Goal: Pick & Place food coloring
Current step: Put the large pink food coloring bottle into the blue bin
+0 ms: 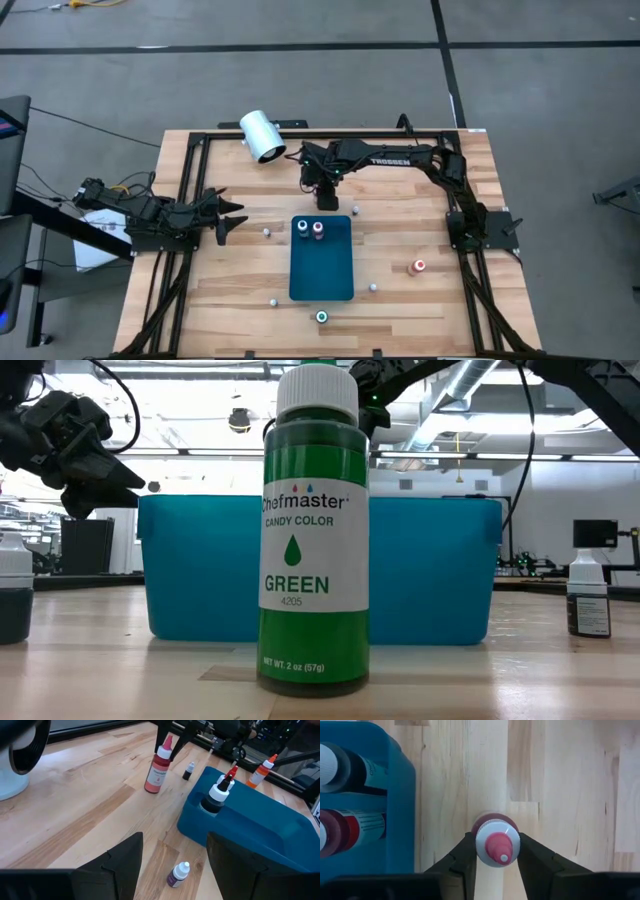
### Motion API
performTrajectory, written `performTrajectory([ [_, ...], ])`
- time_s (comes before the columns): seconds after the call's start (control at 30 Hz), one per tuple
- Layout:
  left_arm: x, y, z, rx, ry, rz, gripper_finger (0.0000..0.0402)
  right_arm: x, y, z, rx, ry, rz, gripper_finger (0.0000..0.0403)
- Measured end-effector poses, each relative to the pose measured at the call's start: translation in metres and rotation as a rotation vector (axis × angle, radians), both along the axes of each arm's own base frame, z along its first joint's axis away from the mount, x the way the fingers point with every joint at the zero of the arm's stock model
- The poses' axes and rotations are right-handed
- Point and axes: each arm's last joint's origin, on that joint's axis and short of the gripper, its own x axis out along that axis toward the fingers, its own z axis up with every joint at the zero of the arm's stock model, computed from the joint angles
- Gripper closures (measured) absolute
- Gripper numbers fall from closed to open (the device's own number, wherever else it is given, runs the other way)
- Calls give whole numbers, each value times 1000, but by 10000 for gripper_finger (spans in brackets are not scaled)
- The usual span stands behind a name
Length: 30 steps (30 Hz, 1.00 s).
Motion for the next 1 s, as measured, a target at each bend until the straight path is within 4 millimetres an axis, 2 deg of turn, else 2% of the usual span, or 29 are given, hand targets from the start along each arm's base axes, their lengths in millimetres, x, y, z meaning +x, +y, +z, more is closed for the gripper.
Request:
performTrajectory([
  [0.2, 0, 0, 0, -2, -1, 2, 193, -10, -3, 17, 4, 23, -12, 288],
  [0.33, 0, 0, 0, -2, -1, 3, 193, -21, -6, 43, 1, 39, -6, 297],
  [0.4, 0, 0, 0, -2, -1, 3, 193, -25, -7, 62, -16, -6, -1, 296],
  [0.67, 0, 0, 0, -3, -2, 9, 193, -69, 6, 140, -37, -106, -14, 295],
  [0.83, 0, 0, 0, -4, -3, 9, 193, -106, 23, 184, -40, -213, -28, 293],
  [1.0, 0, 0, 0, -4, -3, 9, 193, -140, 41, 221, -31, -338, -53, 293],
])
